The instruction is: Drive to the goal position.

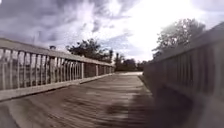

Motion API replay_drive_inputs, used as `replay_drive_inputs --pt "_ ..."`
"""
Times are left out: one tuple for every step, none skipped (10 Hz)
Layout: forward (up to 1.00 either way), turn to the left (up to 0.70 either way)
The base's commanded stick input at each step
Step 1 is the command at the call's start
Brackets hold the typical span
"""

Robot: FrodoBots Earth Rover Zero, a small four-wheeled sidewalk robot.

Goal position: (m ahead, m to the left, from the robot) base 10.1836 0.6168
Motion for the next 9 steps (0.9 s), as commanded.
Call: replay_drive_inputs --pt "0.83 -0.18" --pt "0.92 0.00" --pt "0.94 0.00" --pt "0.94 0.00" --pt "0.94 0.00" --pt "0.94 0.00" --pt "0.94 0.00" --pt "0.94 0.00" --pt "0.94 0.00"
